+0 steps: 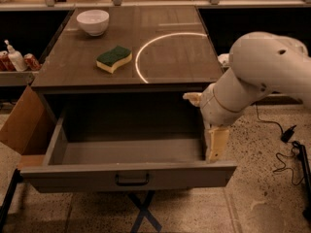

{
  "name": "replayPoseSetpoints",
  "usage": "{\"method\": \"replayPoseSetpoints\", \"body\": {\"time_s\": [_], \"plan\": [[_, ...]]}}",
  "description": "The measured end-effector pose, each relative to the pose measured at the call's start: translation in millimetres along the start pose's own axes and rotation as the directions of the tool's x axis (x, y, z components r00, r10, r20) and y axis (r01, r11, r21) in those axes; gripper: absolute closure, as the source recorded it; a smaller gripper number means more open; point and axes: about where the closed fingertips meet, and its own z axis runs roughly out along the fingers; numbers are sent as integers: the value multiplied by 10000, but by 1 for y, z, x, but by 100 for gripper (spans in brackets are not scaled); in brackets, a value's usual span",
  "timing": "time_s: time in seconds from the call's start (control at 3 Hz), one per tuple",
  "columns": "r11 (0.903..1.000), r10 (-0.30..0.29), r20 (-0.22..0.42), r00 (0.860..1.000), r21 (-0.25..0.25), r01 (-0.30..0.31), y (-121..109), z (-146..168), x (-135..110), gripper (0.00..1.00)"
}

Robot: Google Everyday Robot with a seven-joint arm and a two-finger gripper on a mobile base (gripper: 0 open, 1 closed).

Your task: Open top drawer

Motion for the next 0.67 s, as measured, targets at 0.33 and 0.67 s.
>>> {"method": "replayPoseSetpoints", "body": {"time_s": [0.33, 0.67], "plan": [[9986, -211, 52, 9998, 477, 209, -21, -36, 5, 0], [9962, -366, 397, 9985, 808, 333, -40, -54, 10, 0]]}}
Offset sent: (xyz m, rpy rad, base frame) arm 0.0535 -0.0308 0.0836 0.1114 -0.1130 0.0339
